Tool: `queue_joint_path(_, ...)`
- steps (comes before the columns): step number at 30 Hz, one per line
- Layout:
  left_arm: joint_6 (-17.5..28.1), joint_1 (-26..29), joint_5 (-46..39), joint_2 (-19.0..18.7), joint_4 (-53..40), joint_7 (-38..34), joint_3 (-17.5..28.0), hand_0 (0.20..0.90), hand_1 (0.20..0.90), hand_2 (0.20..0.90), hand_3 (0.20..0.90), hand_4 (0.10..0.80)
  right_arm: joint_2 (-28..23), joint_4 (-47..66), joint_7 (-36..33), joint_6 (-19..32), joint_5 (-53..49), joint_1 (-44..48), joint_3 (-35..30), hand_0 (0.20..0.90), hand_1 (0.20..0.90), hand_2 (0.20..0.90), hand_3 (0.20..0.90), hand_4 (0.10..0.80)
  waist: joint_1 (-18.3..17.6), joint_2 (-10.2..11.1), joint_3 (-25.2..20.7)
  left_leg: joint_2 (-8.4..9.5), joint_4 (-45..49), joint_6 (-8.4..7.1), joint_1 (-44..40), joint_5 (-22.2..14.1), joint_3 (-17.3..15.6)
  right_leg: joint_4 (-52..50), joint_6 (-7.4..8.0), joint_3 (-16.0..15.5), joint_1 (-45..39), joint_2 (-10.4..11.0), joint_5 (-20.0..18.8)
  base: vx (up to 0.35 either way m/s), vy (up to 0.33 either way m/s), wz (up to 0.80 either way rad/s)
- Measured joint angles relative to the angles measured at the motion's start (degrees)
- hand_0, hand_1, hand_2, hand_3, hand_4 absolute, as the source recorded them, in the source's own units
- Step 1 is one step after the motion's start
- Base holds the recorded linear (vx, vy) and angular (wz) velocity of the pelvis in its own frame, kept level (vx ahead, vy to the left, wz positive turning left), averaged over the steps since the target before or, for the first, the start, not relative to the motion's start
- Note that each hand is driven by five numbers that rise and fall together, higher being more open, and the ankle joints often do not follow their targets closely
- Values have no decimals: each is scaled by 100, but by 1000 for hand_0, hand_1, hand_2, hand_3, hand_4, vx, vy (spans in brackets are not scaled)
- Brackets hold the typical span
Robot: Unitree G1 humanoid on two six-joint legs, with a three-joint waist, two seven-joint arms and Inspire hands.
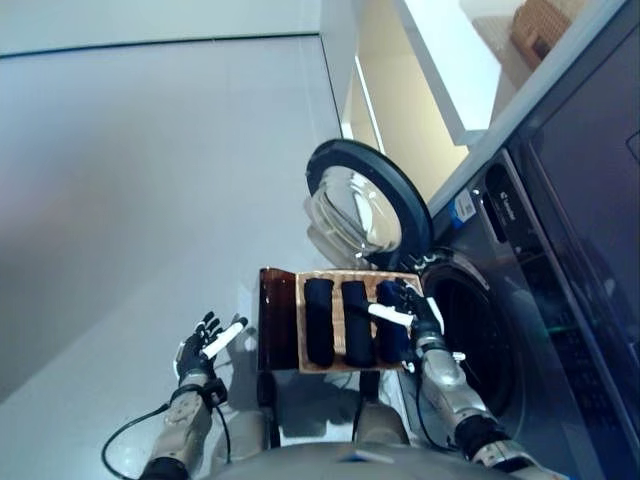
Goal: Pick up the clothes and place them into the washing machine
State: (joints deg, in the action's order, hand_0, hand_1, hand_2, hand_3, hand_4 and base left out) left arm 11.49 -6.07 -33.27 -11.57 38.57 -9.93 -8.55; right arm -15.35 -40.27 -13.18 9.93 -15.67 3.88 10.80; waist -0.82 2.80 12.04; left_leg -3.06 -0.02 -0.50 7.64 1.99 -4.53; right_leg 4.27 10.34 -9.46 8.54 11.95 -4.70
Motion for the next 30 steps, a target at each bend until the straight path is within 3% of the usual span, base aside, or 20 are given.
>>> queue_joint_path(3, 8, 220, -9, 43, -6, -12, -1, 900, 900, 900, 900, 800, -147, 125, -200, 11, 73, 31, -134, 900, 900, 900, 900, 800, 2, -24, 119, -129, -8, -79, 127, 30, 84, 22, -46, -88, 62, -129, 18, -68, -74, 11)
queue_joint_path(7, 36, 551, -17, 51, -48, -43, -120, 900, 900, 900, 900, 800, -318, 116, -564, 20, 500, 121, -248, 900, 900, 900, 900, 800, -82, -183, 318, -129, 81, -85, 427, 78, 178, -15, -112, -353, 148, -99, 64, -86, -30, 35)
queue_joint_path(10, 47, 801, -12, 47, -91, -166, -156, 900, 900, 900, 900, 800, -360, -141, -907, 3, 969, 417, -203, 900, 900, 900, 900, 800, -210, -345, 534, -139, 182, 6, 744, 146, -153, -146, -156, -583, 307, -3, 99, -73, 17, 39)
queue_joint_path(18, 168, 1127, -1, -76, -111, -375, -313, 900, 900, 900, 900, 800, -99, -1995, -1318, -264, 1454, 1838, 157, 900, 900, 900, 900, 800, -79, -409, 842, 39, 138, 119, 904, 177, -304, -608, -101, -373, 822, 210, 264, -83, 49, -4)
queue_joint_path(22, 187, 1289, -3, -63, -343, -311, -645, 900, 900, 900, 900, 800, -163, -3053, -1339, -403, 1508, 2534, 182, 900, 900, 900, 900, 800, 53, -628, 1001, 139, 273, 170, 1090, 159, -296, -828, -56, -334, 1041, 330, 319, -51, 61, 2)
queue_joint_path(26, 235, 1304, -6, -82, -564, -124, -903, 900, 900, 900, 900, 800, -374, -3438, -1439, -591, 1530, 2761, 83, 900, 900, 900, 900, 800, 172, -840, 1113, 227, 390, 251, 1094, 100, -294, -1119, -23, -294, 1123, 463, 453, -33, 70, 5)
queue_joint_path(30, 255, 1310, -9, -185, -508, -124, -995, 900, 900, 900, 900, 800, -484, -3497, -1568, -624, 1691, 2855, 59, 900, 900, 900, 900, 800, 147, -860, 1108, 310, 548, 318, 1179, 34, -345, -1476, -9, -170, 1342, 597, 583, -11, 45, -2)
